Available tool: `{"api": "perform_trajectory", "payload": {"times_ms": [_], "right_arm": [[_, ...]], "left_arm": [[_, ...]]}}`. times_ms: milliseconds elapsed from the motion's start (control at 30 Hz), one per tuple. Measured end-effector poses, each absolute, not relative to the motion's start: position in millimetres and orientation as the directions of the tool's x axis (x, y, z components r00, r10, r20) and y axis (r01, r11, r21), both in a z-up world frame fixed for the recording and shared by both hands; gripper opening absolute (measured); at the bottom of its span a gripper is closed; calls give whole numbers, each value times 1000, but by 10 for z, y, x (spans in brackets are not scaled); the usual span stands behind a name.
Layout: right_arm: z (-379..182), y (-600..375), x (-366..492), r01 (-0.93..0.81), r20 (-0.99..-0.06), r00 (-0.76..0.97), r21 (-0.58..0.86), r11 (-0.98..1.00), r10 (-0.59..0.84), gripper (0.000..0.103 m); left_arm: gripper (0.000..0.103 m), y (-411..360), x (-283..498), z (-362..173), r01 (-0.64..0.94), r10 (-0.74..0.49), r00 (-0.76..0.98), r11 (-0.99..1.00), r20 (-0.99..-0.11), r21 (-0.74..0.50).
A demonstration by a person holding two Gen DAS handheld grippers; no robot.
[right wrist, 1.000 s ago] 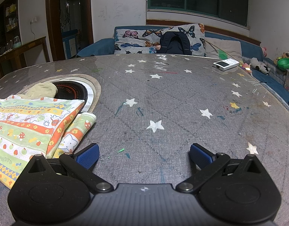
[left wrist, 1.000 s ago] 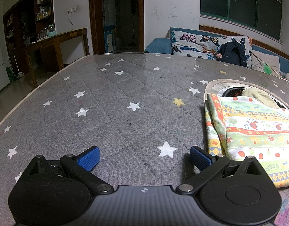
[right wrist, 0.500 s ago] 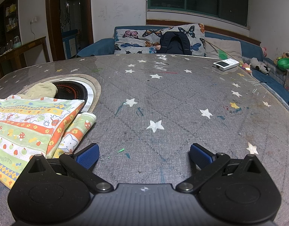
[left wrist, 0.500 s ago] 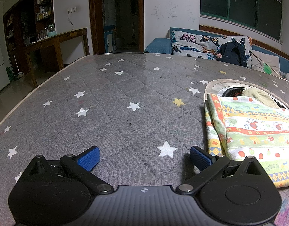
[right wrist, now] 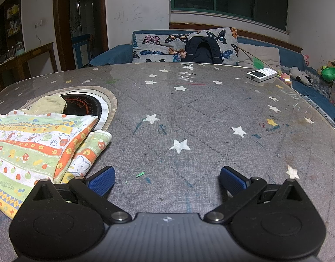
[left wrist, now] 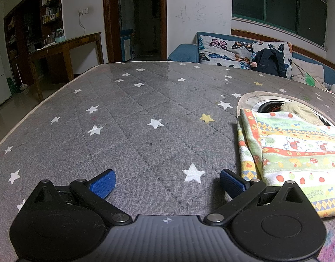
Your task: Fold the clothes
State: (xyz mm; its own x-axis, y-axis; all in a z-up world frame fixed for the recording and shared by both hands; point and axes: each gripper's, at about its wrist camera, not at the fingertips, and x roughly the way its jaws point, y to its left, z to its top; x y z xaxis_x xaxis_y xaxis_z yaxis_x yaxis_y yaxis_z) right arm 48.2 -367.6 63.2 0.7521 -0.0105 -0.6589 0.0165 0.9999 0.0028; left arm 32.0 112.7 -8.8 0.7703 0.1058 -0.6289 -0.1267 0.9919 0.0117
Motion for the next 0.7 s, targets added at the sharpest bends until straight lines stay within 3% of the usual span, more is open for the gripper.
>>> {"api": "perform_trajectory", "payload": {"times_ms": [700], "right_arm": [[632,-3676,482,16,-659,752,3,1000,-11,103]], "left_arm": [[103,1148,312,-91,-127,106,770,992,-629,12]]}}
